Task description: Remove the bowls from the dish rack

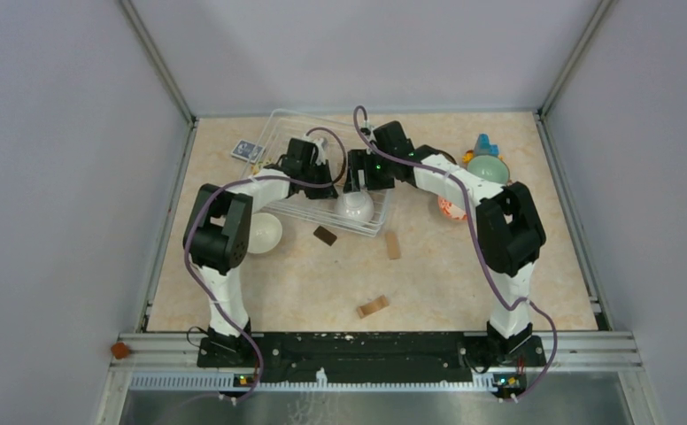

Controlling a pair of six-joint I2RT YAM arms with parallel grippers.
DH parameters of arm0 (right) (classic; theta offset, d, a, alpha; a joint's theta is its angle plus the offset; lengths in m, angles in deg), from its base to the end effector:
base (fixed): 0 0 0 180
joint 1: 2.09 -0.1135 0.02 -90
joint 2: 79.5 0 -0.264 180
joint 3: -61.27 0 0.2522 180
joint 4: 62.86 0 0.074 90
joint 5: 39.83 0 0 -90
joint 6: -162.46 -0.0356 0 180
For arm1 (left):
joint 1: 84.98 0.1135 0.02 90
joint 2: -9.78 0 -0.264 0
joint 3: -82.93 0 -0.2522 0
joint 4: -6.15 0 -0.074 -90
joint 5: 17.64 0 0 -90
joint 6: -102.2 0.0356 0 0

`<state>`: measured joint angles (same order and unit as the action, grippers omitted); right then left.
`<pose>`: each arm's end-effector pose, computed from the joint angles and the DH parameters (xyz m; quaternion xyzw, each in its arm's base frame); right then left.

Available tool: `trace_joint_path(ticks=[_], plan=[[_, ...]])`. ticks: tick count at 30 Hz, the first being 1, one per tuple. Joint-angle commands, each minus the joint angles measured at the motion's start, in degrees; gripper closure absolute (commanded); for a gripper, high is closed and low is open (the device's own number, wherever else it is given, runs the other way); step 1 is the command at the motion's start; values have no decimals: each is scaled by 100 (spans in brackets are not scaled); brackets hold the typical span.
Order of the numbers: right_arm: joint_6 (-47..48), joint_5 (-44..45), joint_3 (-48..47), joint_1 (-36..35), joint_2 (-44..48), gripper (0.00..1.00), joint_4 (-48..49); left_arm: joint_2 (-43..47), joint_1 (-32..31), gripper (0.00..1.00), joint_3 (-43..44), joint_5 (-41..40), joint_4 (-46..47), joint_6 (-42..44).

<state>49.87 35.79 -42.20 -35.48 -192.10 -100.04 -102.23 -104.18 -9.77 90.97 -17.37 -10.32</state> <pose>0.3670 0.2525 0.2388 -0.1330 0.9124 0.2758 0.2715 0.3927 -0.1488 0.1725 0.0309 0.9233 -0.2664 0.2750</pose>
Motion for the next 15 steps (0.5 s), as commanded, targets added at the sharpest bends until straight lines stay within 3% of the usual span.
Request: trace_joint_path(ticks=[1, 2, 7, 15], plan=[[36, 148, -144, 187, -26, 23, -162, 7, 92, 90, 109, -142, -163, 90], [42, 126, -137, 198, -1, 22, -143, 128, 94, 89, 1, -89, -34, 83], [73, 46, -115, 225, 176, 24, -90, 987, 92, 67, -490, 87, 643, -42], [3, 314, 691, 226, 1237, 29, 621, 1583, -28, 36, -718, 700, 883, 32]])
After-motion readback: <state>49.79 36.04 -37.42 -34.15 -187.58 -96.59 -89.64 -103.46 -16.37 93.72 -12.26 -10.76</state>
